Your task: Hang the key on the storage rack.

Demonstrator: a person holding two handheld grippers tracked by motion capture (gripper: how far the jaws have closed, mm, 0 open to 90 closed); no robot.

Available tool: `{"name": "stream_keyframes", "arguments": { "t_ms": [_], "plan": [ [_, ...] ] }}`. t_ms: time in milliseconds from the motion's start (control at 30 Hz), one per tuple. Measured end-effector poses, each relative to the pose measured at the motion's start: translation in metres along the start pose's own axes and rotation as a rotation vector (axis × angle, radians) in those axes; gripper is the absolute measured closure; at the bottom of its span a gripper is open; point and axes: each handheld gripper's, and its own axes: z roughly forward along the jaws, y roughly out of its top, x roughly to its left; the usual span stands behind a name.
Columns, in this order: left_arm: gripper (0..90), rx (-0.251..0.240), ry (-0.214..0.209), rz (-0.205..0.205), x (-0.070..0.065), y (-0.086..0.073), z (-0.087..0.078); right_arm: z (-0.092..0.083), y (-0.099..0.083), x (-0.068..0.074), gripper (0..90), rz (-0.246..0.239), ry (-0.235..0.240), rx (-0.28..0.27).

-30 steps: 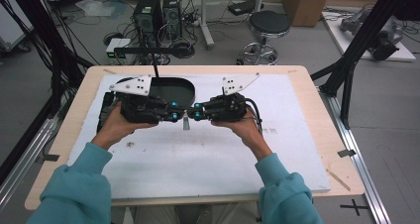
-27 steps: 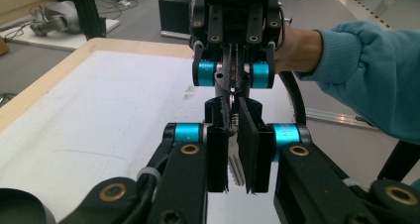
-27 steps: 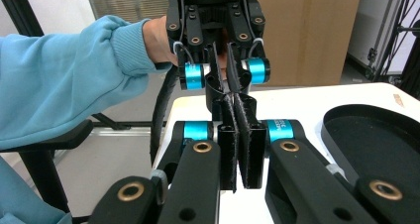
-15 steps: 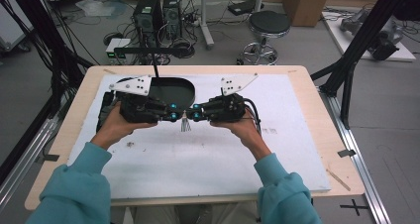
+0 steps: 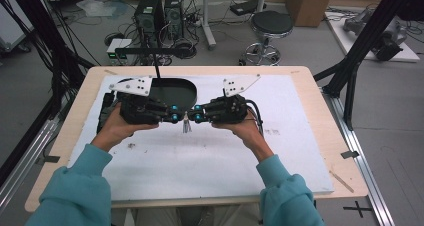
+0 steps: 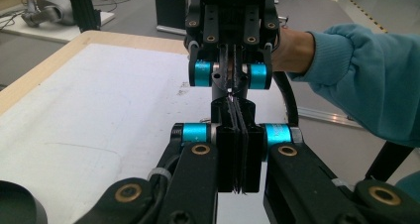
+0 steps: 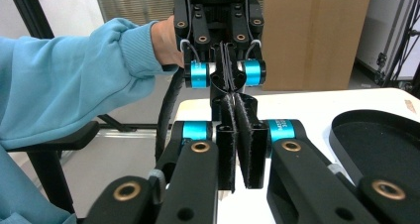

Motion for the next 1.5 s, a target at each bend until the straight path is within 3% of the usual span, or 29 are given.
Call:
{"name": "stream_keyframes", "arguments": {
  "t_ms": [67,100,167,200,267,333,467,600,767,900,1167,1333,1500],
  "plan": [
    [88.4,0.007,0.012,-0.004,-0.001,0.0,0.001,-0.001,0.0,-0.001,69.0,0.005,0.007,-0.024],
    [88.4,0.015,0.013,-0.004,0.0,0.0,0.001,-0.001,-0.001,-0.001,56.5,0.008,-0.007,-0.043],
    [88.5,0.011,0.021,-0.011,0.0,0.0,0.001,-0.001,-0.001,0.0,47.4,0.004,-0.05,-0.032],
    [88.4,0.007,0.023,-0.013,0.0,0.0,0.001,-0.001,-0.001,0.001,34.9,0.004,-0.071,-0.031],
    [88.4,0.003,0.036,-0.008,0.0,0.0,-0.001,-0.001,-0.003,0.003,10.8,-0.007,-0.185,-0.021],
    [88.5,0.011,0.049,-0.011,0.001,0.0,-0.003,-0.004,-0.005,0.003,0.7,-0.006,-0.26,0.015],
    [88.5,0.011,0.083,-0.01,0.004,0.004,-0.011,-0.018,-0.012,0.004,0.4,0.027,-0.333,0.014],
    [88.5,0.011,0.136,-0.008,0.009,0.013,-0.021,-0.039,-0.024,0.012,0.4,0.016,-0.472,0.028],
    [88.5,0.03,0.179,-0.003,0.018,0.026,-0.034,-0.067,-0.043,0.022,0.4,0.031,-0.594,0.04],
    [88.5,0.051,0.206,-0.001,0.027,0.035,-0.045,-0.093,-0.062,0.033,0.5,0.053,-0.673,-0.001],
    [88.5,0.104,0.264,0.004,0.05,0.053,-0.066,-0.132,-0.104,0.052,0.4,0.091,-0.814,-0.069],
    [88.5,0.156,0.284,0.009,0.064,0.061,-0.071,-0.144,-0.124,0.06,0.5,0.12,-0.846,-0.088],
    [88.5,0.206,0.312,0.006,0.078,0.068,-0.073,-0.153,-0.138,0.066,0.4,0.119,-0.898,-0.105]
  ]
}}
